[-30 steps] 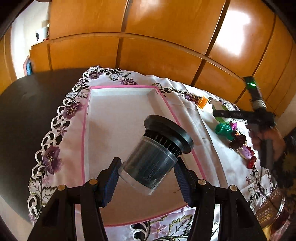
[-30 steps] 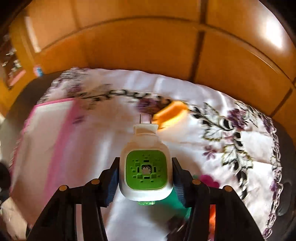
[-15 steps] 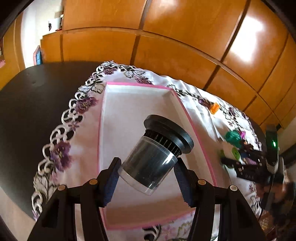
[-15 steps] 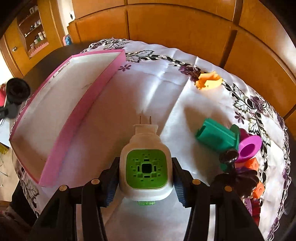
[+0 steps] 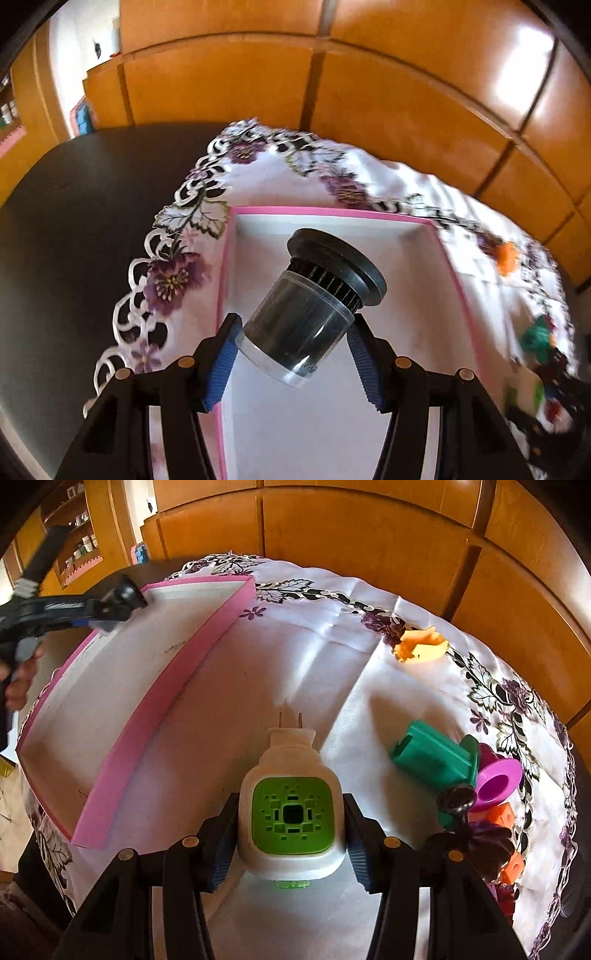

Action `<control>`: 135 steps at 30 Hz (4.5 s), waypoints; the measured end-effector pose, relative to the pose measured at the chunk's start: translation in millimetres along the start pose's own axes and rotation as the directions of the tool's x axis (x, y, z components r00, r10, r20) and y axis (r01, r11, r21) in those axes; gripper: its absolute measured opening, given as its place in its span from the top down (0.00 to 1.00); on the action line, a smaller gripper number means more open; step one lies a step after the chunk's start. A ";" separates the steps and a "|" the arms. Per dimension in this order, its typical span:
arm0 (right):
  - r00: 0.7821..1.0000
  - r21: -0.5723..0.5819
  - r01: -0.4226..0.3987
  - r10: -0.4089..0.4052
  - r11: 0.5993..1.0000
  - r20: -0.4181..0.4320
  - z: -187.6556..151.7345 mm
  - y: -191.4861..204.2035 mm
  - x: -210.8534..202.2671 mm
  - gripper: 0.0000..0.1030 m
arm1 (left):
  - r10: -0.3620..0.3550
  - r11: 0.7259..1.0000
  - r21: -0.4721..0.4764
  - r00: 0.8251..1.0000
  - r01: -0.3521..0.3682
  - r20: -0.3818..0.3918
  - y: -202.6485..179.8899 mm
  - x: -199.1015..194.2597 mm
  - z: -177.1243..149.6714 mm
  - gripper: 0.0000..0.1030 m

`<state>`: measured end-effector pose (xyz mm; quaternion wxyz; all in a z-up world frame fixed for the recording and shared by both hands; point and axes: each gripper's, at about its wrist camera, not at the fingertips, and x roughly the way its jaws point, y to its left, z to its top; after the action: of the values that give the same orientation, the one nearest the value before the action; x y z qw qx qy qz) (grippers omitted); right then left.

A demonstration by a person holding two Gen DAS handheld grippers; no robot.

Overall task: Organize rigid objects
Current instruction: 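Carry the canister into the pink tray corner and open the left tool, then carry the white-green device with the right tool toward the pink tray, then lower the white-green device into the tray beside the canister, open right tool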

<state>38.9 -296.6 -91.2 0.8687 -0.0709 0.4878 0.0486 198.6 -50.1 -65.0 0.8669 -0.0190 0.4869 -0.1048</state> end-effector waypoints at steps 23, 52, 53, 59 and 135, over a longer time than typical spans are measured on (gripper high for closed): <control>0.999 -0.038 0.047 -0.048 0.998 -0.007 -3.2 3.3 6.1 0.49 | 0.106 0.994 -0.045 0.989 -0.102 0.101 1.5 -87.0 -82.7 0.20; 1.000 0.015 0.025 -0.026 1.000 0.016 -1.5 -3.0 2.1 0.49 | 0.121 0.990 0.051 0.981 -0.130 0.152 -39.1 -129.5 -129.5 0.20; 0.999 0.016 0.027 -0.028 1.000 0.017 -1.4 -3.1 2.0 0.49 | 0.122 0.990 0.051 0.981 -0.131 0.152 -39.2 -129.4 -129.7 0.20; 0.999 0.004 0.048 -0.048 0.999 0.024 -1.5 -1.7 1.5 0.49 | 0.125 0.990 0.046 0.981 -0.134 0.151 -38.0 -130.1 -131.5 0.20; 0.969 0.180 -0.091 0.045 0.979 0.244 65.1 64.4 -57.4 0.44 | 0.162 0.985 -0.095 0.968 -0.146 0.193 38.9 -155.3 -139.1 0.20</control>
<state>54.0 -222.9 -13.6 0.9217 0.0355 0.3842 0.0400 8.7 28.6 -12.9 0.9155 -0.0264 0.4011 -0.0151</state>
